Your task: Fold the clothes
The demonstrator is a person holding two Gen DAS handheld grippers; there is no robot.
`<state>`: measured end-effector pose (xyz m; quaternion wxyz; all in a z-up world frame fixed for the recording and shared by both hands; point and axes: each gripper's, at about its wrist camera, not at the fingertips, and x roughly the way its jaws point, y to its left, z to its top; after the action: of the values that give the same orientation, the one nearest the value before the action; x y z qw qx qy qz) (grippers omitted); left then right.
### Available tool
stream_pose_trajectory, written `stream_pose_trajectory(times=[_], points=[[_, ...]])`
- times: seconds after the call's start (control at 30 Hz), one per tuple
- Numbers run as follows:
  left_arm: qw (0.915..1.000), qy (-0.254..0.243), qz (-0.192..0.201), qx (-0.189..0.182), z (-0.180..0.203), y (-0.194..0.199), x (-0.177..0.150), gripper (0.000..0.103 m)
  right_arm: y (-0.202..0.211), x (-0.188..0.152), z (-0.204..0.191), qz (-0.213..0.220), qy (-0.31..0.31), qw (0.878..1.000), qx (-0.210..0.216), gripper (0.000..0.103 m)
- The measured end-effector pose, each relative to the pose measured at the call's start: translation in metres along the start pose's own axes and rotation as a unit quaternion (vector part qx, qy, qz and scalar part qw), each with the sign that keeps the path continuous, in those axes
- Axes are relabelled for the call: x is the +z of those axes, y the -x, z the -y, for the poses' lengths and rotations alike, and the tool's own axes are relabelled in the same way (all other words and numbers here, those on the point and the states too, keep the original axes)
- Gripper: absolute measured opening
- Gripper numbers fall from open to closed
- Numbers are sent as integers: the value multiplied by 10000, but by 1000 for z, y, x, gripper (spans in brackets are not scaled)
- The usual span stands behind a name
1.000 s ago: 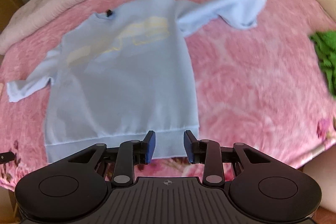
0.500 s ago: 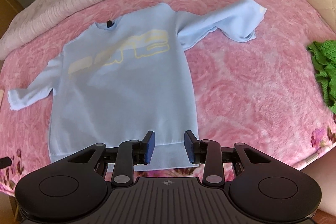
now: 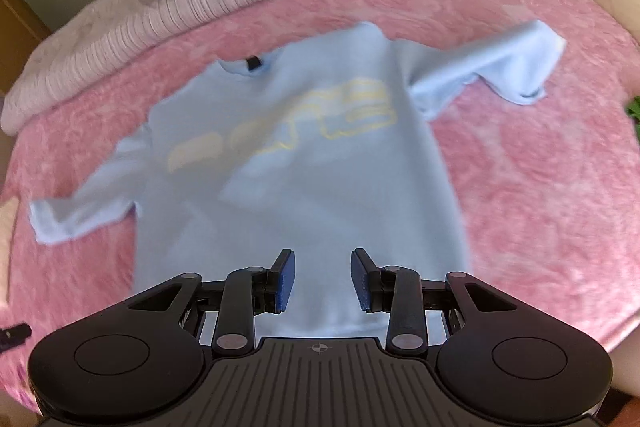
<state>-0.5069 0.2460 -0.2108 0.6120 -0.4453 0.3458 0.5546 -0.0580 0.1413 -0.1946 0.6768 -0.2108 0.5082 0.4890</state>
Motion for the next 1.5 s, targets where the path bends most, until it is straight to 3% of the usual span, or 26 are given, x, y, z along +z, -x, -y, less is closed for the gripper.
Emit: stream_pose_trajectory(times=[0.13,0.23,0.3,0.37,0.5,0.67,0.73,0.77,0.83,0.87,0.9,0.97,1.03,1.07,1.1,1.2,1.27,1.33,1.4,1.5], points=[[9960,854,233,-101,-71,-29,38,32,-24,12,-40,66,8,9999,-83,35],[9829,1759,338,-428,-119,-57,63,35,-42,17,-64,53,5,9998,-183,35],[9657,2463,367,-741,-148,-82,80,39,-54,18,-76,-17,-19,9996,-292,35],[9431,3168,331,-955,-173,-111,95,42,-64,16,-84,-150,-18,9991,-397,35],[8969,4298,252,-1014,-209,-170,116,42,-78,11,-99,-403,78,9974,-595,35],[8642,4863,448,-1212,-220,-217,136,42,-90,8,-111,-619,202,9946,-805,35],[8556,4976,593,-1297,-218,-230,140,25,-96,7,-115,-710,221,9937,-837,35],[8529,4960,738,-1454,-217,-232,141,2,-99,7,-117,-755,230,9932,-852,35],[8717,4535,1100,-1495,-210,-215,146,2,-104,7,-125,-830,290,9928,-810,35],[8894,4083,1415,-1495,-204,-197,149,2,-106,8,-129,-863,329,9927,-770,35],[9127,3524,1632,-1271,-195,-175,150,2,-109,9,-133,-885,377,9927,-722,35],[9469,2557,1850,-616,-180,-140,149,4,-113,11,-142,-910,475,9927,-635,35],[9652,1978,1670,368,-172,-128,141,19,-117,11,-150,-934,562,9924,-565,35],[9682,1791,1481,925,-170,-129,136,33,-119,11,-153,-957,599,9922,-528,35],[9648,1732,1108,1640,-173,-139,130,36,-122,11,-156,-991,625,9919,-488,35],[9576,2108,522,1895,-193,-151,121,28,-125,8,-164,-1059,734,9909,-377,35],[9627,2237,951,1188,-194,-137,116,26,-125,7,-167,-1069,831,9903,-324,35],[9750,1796,1021,821,-178,-140,118,25,-124,4,-166,-1087,847,9899,-340,35],[9839,1346,1084,453,-161,-143,120,16,-124,2,-164,-1113,798,9899,-367,35],[9909,661,1171,-100,-137,-148,124,15,-121,-1,-160,-1166,702,9900,-377,35]])
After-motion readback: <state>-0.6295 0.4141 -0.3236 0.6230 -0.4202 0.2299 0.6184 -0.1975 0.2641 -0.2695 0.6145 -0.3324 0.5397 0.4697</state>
